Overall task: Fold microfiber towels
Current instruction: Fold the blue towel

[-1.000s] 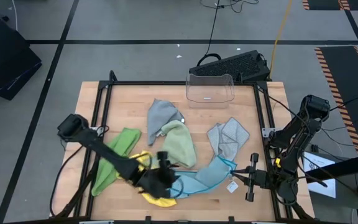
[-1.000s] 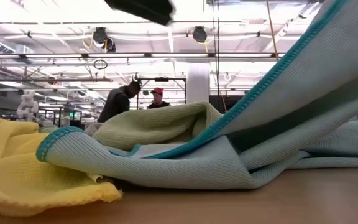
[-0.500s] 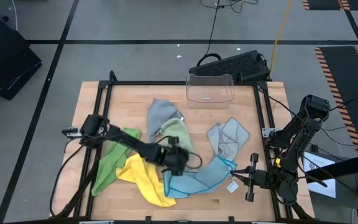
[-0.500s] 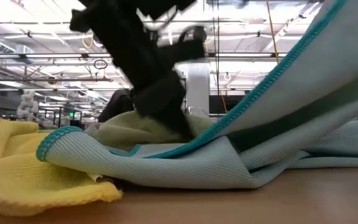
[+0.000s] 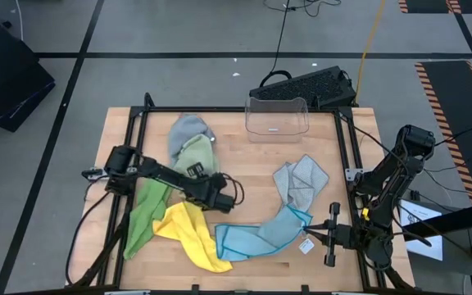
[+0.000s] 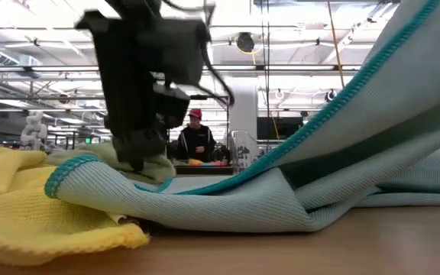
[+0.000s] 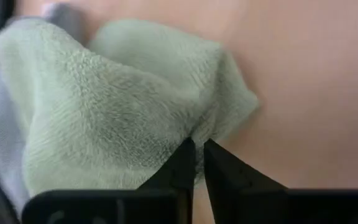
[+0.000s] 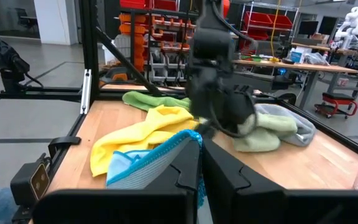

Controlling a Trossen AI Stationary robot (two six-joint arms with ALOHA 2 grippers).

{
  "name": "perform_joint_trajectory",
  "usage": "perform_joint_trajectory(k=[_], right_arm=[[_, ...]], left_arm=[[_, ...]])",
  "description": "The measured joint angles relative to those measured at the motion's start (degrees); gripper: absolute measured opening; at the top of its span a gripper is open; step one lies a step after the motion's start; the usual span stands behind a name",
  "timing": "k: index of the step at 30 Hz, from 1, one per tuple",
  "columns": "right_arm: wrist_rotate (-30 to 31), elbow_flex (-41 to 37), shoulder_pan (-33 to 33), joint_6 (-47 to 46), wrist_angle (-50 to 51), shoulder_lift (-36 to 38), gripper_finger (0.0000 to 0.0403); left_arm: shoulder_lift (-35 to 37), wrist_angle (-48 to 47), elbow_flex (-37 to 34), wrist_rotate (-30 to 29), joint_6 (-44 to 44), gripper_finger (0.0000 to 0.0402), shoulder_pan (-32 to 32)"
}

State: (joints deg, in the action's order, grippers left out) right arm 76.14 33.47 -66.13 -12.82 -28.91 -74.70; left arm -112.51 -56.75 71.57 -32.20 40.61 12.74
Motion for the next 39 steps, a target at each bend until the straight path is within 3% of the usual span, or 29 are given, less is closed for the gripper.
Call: perform_joint_trajectory(k=[9,16,22,24,27,29,33,39], right_arm=[[0.00,0.00,0.00,-1.57,0.22,0.02,0.0011],[-1.46,-0.74,0.00,-3.04,0.50,0.00,0.0011],[-1.42,-0.76,0.13,-3.11,-0.11,0.00,0.0011],[-1.38,-0.76,0.36,-3.01,-0.04,0.00,0.0011],[-1.35,-0.76,0.52,-2.25,-0.04,0.00,0.0011],[-1.33,-0.76,0.77,-1.49,-0.04,0.00,0.0011],[-1.31,-0.76,0.94,-1.29,-0.04,0.00,0.0011],[-1.42,-0.76,0.94,-1.46,-0.04,0.00,0.0011]], left_arm=[[14.02,5.02,0.17,2.22,4.46,0.0030,15.10],[12.28,10.50,0.22,-0.04,4.30,0.0030,26.31],[8.27,-14.20,-0.56,-3.04,25.26,0.0030,25.69],[8.51,-22.66,-2.40,-2.22,33.46,0.0031,24.35],[9.98,-28.17,-5.45,1.76,40.37,0.0031,22.30],[10.98,-29.27,-6.27,4.97,40.98,0.0031,21.18],[12.59,-24.56,-6.34,5.66,38.52,0.0042,21.13],[15.29,-21.09,-4.57,8.34,30.64,0.0118,21.86]])
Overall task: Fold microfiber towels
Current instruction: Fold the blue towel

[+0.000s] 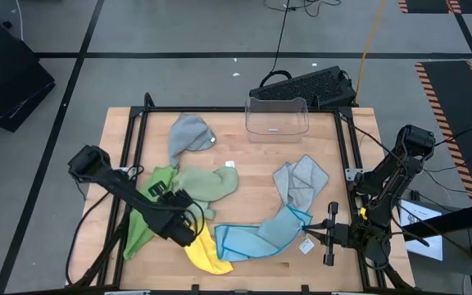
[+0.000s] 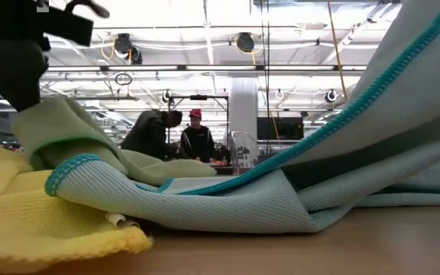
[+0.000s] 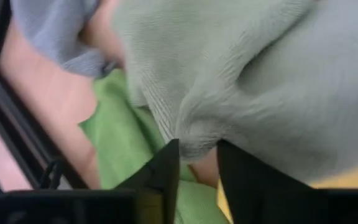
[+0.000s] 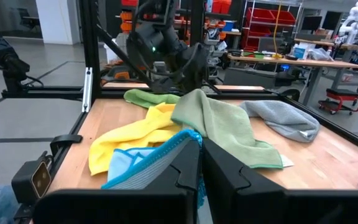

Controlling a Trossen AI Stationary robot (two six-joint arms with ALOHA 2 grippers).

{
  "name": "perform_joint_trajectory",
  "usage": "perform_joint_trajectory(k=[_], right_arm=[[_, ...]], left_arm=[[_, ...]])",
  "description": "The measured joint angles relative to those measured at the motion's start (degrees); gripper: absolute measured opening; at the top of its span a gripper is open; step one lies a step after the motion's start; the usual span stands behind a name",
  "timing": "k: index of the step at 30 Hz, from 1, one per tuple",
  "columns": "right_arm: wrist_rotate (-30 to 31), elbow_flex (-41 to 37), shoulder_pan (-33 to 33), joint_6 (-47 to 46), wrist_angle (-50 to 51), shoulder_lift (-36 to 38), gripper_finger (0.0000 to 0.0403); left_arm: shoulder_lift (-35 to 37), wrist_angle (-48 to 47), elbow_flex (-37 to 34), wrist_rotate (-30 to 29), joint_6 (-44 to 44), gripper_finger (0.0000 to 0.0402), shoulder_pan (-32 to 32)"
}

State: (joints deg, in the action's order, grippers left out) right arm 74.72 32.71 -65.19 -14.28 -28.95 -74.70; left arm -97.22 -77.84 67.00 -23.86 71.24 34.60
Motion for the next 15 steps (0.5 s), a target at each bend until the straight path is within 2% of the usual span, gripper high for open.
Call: perform_joint_trajectory(k=[5,9,12,15], right_arm=[[0.00,0.00,0.00,0.15,0.00,0.00,0.0011],[0.00,0.00,0.00,0.17,-0.02,0.00,0.0011],[-0.02,-0.02,0.00,0.17,-0.02,0.00,0.0011],[0.00,-0.02,0.00,0.17,-0.15,0.00,0.0011]], left_arm=[[3.21,2.30,2.26,2.57,-0.66,0.0182,3.22],[4.36,11.82,2.60,-1.44,-2.63,0.0200,6.33],[3.22,23.25,2.31,-4.48,-10.55,0.0201,8.66],[0.42,37.42,0.99,-4.87,-21.20,0.0190,9.65]])
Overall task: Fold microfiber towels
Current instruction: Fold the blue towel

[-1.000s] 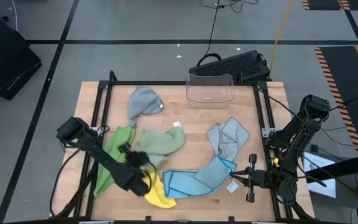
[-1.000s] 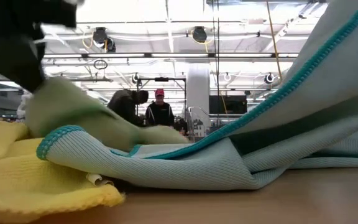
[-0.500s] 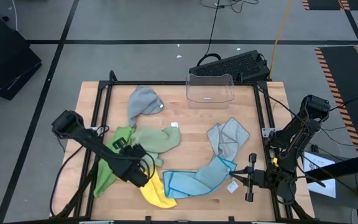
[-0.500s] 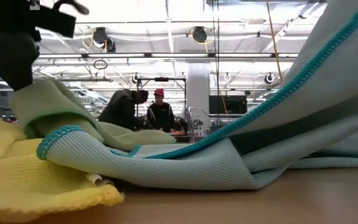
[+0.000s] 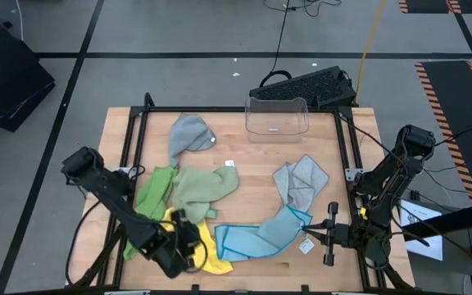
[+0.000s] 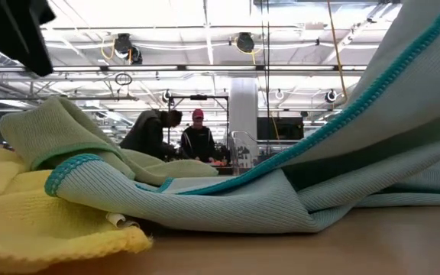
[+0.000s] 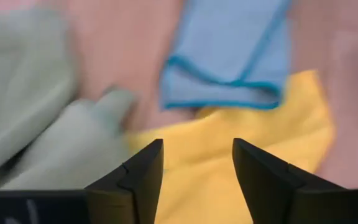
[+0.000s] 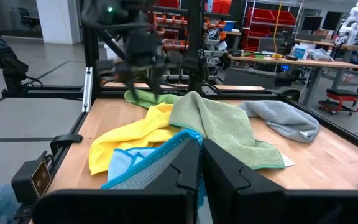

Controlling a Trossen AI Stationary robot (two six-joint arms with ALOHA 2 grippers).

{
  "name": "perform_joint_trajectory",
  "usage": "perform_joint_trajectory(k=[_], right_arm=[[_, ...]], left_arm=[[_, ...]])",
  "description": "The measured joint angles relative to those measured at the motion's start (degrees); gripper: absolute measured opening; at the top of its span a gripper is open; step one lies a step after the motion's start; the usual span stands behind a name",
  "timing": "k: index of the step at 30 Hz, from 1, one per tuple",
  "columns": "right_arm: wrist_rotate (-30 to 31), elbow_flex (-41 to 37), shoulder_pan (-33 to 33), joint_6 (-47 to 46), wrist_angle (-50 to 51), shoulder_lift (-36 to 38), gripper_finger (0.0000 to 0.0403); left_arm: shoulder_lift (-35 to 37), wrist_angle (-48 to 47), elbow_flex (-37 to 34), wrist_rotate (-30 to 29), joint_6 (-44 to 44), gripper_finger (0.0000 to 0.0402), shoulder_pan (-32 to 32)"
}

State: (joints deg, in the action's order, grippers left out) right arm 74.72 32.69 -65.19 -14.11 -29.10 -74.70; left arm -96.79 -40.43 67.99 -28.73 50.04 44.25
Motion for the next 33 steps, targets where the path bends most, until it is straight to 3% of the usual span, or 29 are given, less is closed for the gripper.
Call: perform_joint_trajectory(k=[3,7,17,21,25,29,33], right_arm=[[0.00,-0.01,0.02,-0.12,-0.62,0.00,0.0011],[0.04,-0.02,0.61,1.07,-3.78,0.00,0.0011],[0.01,-0.02,4.88,13.83,-15.85,0.04,0.0011],[0.02,-0.02,7.08,15.29,-18.01,0.02,0.0011],[-0.06,-0.02,10.00,15.49,-18.94,0.02,0.0011],[-5.30,-0.02,13.48,18.84,-23.48,0.03,0.0011],[-11.39,-0.02,16.66,24.22,-29.13,0.73,0.0011]], left_arm=[[-4.01,9.78,-0.35,0.12,-8.20,0.0169,-0.30],[-9.12,9.66,-0.52,1.88,-10.65,0.0136,-1.57],[-13.95,-6.30,-0.24,7.54,-3.24,0.0098,-4.48],[-12.79,-16.97,-0.26,10.92,2.18,0.0098,-4.72],[-8.61,-19.79,-0.11,11.66,3.75,0.0099,-4.69],[-2.94,-17.81,-0.09,8.74,3.67,0.0099,-4.63],[2.34,-14.53,-0.07,-2.05,4.12,0.0099,-4.07]])
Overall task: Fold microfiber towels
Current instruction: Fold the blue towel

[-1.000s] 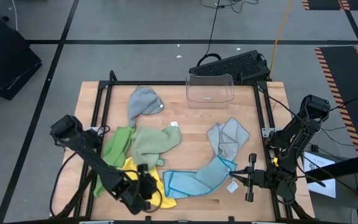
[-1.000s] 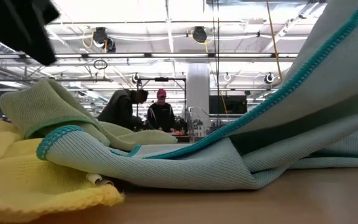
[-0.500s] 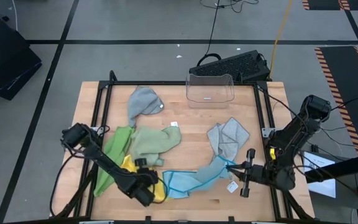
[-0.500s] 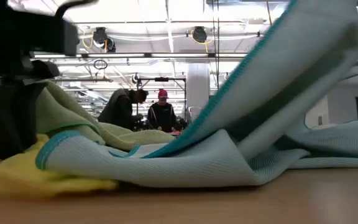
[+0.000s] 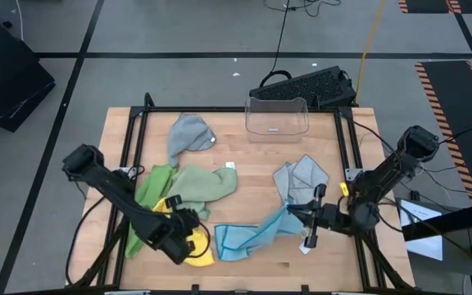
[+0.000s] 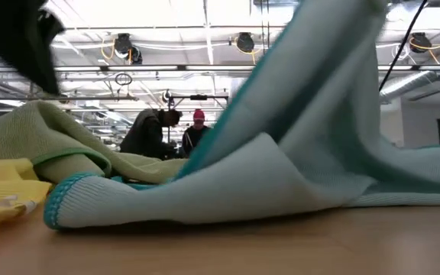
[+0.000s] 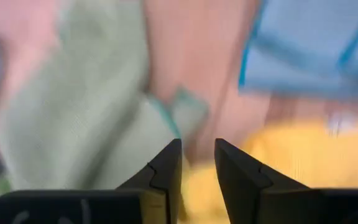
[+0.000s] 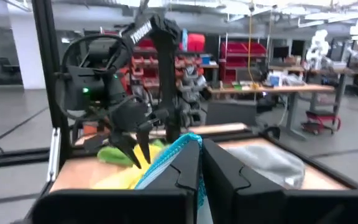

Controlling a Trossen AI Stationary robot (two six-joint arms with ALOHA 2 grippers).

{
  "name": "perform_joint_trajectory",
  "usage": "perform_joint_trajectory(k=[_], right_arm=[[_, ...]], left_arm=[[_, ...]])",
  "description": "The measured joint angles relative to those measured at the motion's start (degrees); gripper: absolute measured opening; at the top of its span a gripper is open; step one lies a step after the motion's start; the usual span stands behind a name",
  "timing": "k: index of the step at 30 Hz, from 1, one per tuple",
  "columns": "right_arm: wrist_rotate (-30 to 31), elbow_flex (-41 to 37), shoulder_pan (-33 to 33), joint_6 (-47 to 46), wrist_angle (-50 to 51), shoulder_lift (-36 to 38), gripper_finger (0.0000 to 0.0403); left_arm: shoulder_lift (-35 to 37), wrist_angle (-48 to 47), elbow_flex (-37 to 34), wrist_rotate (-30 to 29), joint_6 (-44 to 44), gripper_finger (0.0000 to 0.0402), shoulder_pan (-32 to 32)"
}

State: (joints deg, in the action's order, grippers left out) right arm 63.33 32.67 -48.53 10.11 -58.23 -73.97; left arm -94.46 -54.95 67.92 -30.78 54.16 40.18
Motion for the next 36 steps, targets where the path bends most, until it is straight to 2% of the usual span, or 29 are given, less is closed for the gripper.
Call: perform_joint_trajectory(k=[2,6,10,13,17,20,24,28,36], right_arm=[[-1.10,0.00,1.11,1.44,-0.62,1.00,0.0011],[-1.95,0.00,2.39,2.70,-0.19,2.98,0.0011],[-1.91,0.00,2.50,5.21,-0.20,4.81,0.0011],[-1.83,0.00,2.44,6.16,0.35,6.02,0.0011],[-1.76,0.00,2.44,6.22,1.61,7.22,0.0011],[-1.73,0.00,2.44,6.27,1.86,7.26,0.0011],[-1.69,0.00,2.44,6.43,2.33,7.25,0.0011],[-1.65,0.00,2.44,6.45,2.44,7.25,0.0011],[-0.12,0.00,2.44,6.19,3.43,7.25,0.0011]], left_arm=[[1.04,1.85,0.07,-3.02,-2.01,0.0100,0.13],[0.62,9.29,0.04,-5.96,-12.67,0.0114,0.50],[-3.72,24.64,-0.19,-6.56,-26.35,0.0160,0.29],[-7.93,32.38,-0.20,-6.78,-34.53,0.0199,-0.04],[-12.96,35.06,-0.24,-6.82,-35.92,0.0237,-1.24],[-15.70,36.49,-0.24,-6.74,-35.05,0.0246,-2.57],[-18.62,39.47,-0.24,-3.24,-35.07,0.0235,-4.33],[-20.08,40.32,-0.24,-0.29,-34.95,0.0202,-5.63],[-20.35,42.44,-0.24,-0.75,-36.23,0.0099,-6.80]])
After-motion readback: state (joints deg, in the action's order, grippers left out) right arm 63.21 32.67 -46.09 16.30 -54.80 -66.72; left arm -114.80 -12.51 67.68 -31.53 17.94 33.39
